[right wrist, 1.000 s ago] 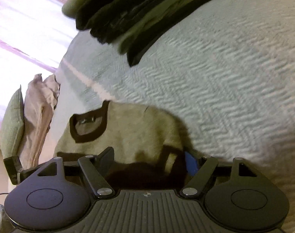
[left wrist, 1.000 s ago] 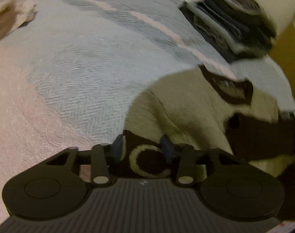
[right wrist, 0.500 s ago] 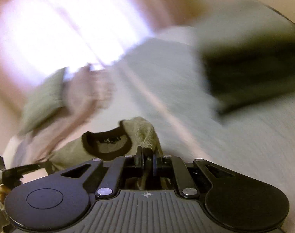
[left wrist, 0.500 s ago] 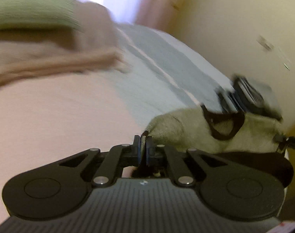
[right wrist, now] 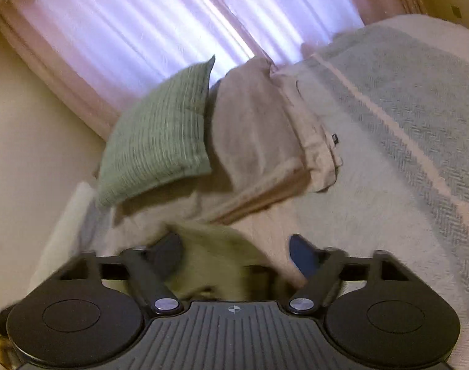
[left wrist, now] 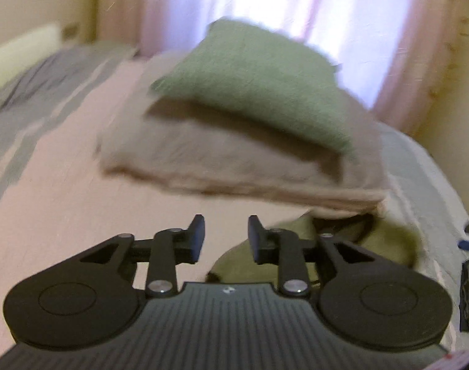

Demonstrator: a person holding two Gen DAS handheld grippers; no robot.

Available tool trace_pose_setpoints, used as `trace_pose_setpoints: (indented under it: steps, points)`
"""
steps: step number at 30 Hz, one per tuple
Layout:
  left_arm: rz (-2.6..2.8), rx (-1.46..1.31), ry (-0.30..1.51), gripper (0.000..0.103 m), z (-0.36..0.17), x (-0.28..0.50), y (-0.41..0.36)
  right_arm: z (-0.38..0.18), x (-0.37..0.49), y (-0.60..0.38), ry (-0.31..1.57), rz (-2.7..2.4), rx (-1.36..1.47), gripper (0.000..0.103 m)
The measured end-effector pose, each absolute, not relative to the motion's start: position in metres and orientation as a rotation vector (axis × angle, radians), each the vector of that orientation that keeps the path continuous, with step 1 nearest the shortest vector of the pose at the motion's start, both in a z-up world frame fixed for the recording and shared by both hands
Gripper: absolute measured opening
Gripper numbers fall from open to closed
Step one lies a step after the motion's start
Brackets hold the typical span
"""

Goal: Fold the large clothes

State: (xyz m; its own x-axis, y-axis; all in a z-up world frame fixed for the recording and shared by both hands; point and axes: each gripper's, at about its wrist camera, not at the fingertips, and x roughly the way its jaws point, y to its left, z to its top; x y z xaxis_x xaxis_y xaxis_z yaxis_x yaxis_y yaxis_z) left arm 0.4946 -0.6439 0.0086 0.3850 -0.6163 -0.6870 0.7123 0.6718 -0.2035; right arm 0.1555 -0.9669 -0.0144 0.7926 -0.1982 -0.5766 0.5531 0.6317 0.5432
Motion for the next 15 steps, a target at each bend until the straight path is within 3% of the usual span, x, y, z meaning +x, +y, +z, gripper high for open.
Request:
trace_pose_setpoints:
  steps: [1,3,7,10,13,15]
  points:
    - [-0.843,0.130,0.845,0.030,-0.001,0.494,-0.634,-0.021,0.158,-0.948,0.559,-0.440,0.700,0.077]
    - [-0.823,0.140,0.922,0.045,-0.031,0.483,-0.610,-0.041,0.157,-0.909,0.683,-0.420,0.532,0.077]
    - [-0.765,0.062,1.205,0.047,-0.103,0.437,-0.562,-0.099,0.167,-0.831,0.906,-0.291,0.180,0.077]
    - [-0.754,-0.099,1.373,0.047,-0.132,0.398,-0.538,-0.126,0.174,-0.792,0.928,-0.228,-0.083,0.077]
    - [-0.711,-0.284,1.419,0.064,-0.143,0.379,-0.526,-0.141,0.189,-0.771,0.887,-0.188,-0.260,0.077]
    - [-0.699,-0.335,1.433,0.065,-0.152,0.369,-0.529,-0.157,0.203,-0.764,0.890,-0.140,-0.328,0.076]
